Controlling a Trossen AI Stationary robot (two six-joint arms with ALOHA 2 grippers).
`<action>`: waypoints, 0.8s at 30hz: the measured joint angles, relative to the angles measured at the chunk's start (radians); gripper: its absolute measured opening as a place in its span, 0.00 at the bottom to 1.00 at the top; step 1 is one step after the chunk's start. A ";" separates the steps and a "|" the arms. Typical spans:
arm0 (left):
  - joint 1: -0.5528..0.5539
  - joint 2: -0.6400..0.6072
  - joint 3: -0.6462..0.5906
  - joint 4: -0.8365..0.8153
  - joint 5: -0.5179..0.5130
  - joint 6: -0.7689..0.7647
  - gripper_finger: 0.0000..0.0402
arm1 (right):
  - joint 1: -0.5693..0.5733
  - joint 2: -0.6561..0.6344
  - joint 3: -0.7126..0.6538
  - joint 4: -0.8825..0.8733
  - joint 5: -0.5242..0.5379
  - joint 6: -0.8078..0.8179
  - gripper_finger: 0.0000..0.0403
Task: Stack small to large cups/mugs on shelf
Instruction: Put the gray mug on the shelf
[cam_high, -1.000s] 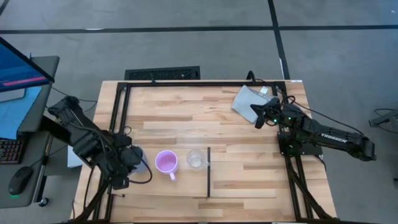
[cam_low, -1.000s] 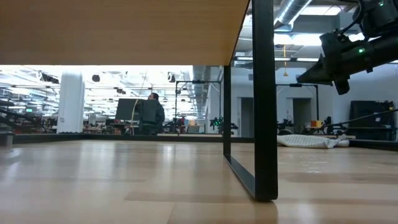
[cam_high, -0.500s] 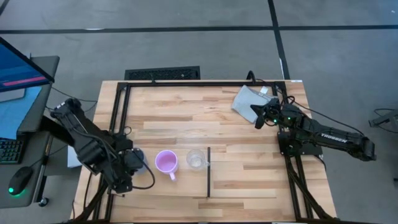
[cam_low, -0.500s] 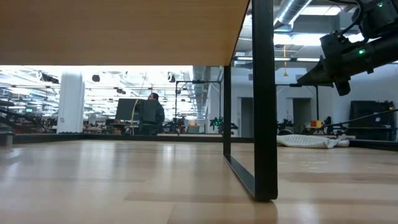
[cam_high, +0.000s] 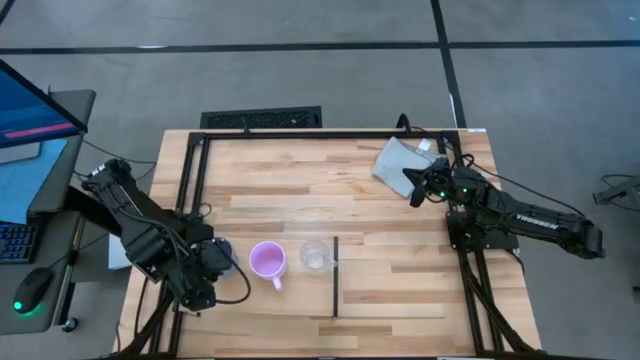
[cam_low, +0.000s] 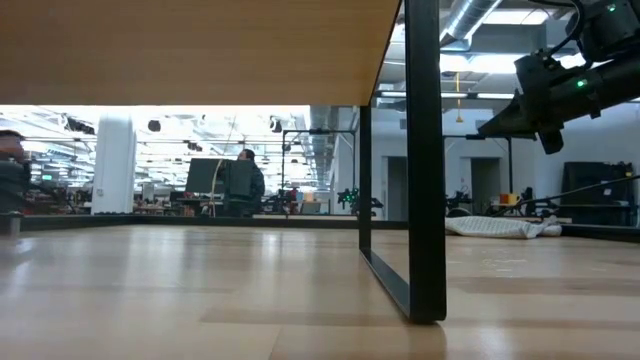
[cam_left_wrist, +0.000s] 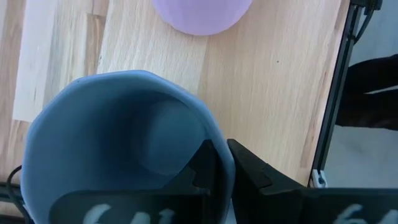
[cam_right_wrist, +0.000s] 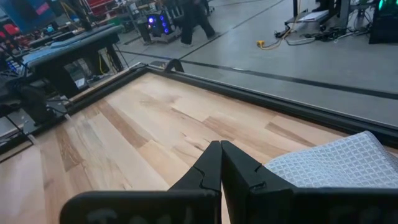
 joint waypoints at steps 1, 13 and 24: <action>0.000 0.000 0.000 0.000 -0.002 0.000 0.02 | 0.000 0.000 0.000 0.000 0.000 0.000 0.07; 0.001 0.031 0.000 0.009 -0.008 -0.010 0.04 | 0.000 0.000 0.000 0.000 0.000 -0.002 0.07; 0.003 0.036 -0.007 0.015 0.060 -0.043 0.10 | 0.000 0.000 0.000 0.000 0.000 -0.002 0.07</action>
